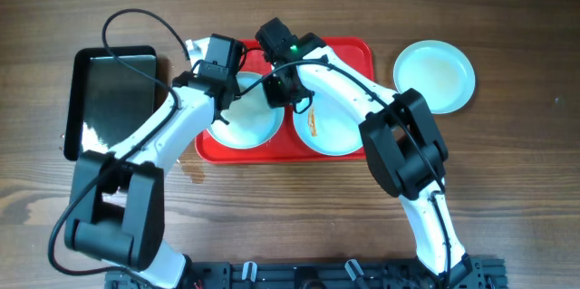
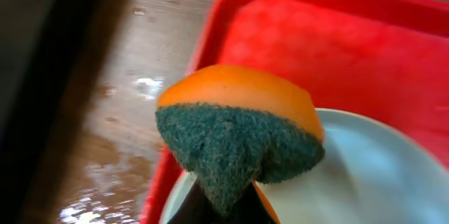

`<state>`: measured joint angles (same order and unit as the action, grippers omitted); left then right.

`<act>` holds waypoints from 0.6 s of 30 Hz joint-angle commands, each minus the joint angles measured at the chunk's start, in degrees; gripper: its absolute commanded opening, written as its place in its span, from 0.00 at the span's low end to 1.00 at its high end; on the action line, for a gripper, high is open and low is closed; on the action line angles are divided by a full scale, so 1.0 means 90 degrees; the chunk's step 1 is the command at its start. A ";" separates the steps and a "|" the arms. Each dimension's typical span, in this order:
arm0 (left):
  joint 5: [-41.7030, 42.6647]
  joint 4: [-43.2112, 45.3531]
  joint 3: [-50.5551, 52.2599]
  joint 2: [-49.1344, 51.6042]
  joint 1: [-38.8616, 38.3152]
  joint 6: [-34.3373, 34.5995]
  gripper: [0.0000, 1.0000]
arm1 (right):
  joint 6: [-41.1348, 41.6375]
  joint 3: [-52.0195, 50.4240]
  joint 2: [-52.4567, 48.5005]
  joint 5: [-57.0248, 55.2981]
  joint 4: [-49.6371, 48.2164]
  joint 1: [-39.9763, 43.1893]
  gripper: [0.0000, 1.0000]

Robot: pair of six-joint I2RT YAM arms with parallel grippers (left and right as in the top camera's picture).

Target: Clean dirty plates on tray and stack at the side

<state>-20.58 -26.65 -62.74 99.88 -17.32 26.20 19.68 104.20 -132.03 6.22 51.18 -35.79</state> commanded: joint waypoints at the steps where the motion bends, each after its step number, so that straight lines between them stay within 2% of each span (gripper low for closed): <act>1: 0.1290 0.0355 0.0012 0.0248 -0.0053 -0.0029 0.04 | -0.0002 0.0063 -0.0124 -0.0267 0.0024 0.0017 0.04; 5: 0.2033 0.0746 0.0012 0.0600 -0.0053 0.0007 0.04 | -0.0002 0.0063 -0.0124 -0.0270 0.0022 0.0015 0.04; 11: 0.2222 0.0736 0.0012 0.0991 -0.0053 0.0189 0.04 | 0.0005 0.0063 -0.0124 -0.0267 0.0002 0.0015 0.04; 16: 0.2132 0.0619 0.0012 0.1166 -0.0046 0.0129 0.04 | 0.0002 0.0063 -0.0124 -0.0267 0.0007 0.0015 0.04; 18: 0.1586 0.0491 0.0012 0.1173 -0.0046 0.0117 0.04 | 0.0000 0.0063 -0.0124 -0.0267 0.0041 0.0015 0.04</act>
<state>-3.38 -20.23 -62.78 107.94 -17.30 27.09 19.88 104.20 -132.03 5.89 51.18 -35.35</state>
